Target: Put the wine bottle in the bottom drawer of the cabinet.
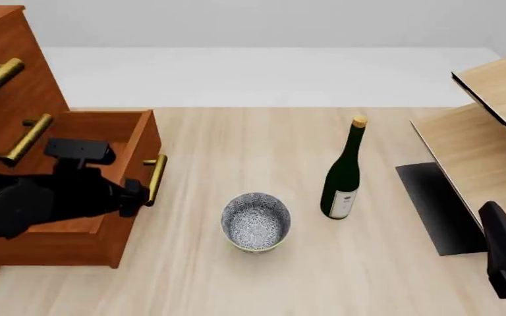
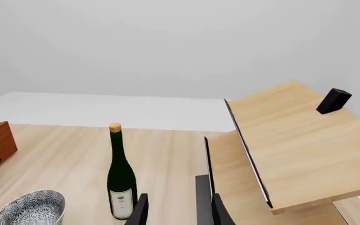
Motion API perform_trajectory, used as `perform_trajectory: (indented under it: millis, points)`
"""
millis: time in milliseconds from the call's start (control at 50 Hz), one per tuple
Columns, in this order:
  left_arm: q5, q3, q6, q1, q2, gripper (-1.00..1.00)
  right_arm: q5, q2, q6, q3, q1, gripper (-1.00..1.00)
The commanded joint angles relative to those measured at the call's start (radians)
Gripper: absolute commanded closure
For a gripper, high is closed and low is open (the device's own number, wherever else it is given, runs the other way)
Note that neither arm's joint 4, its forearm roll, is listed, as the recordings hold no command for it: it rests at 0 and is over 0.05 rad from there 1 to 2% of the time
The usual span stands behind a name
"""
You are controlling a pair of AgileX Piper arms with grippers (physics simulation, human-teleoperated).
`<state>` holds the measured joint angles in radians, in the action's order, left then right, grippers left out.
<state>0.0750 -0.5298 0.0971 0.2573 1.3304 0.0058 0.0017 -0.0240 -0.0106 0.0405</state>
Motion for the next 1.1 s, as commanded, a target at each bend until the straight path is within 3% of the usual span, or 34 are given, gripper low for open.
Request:
perform_trajectory:
  millis: [20, 360, 1100]
  points:
    - [-0.041, 0.022, 0.006, -0.007, 0.035, -1.0, 0.001, 0.0, -0.001, 0.001, 0.002, -1.0]
    - [-0.081, 0.048, 0.019, -0.004, 0.064, -1.0, 0.002, 0.0, 0.0, 0.001, 0.002, -1.0]
    - [-0.127, 0.042, 0.062, 0.098, 0.117, -1.0, 0.005, 0.0, -0.006, -0.002, 0.008, -1.0]
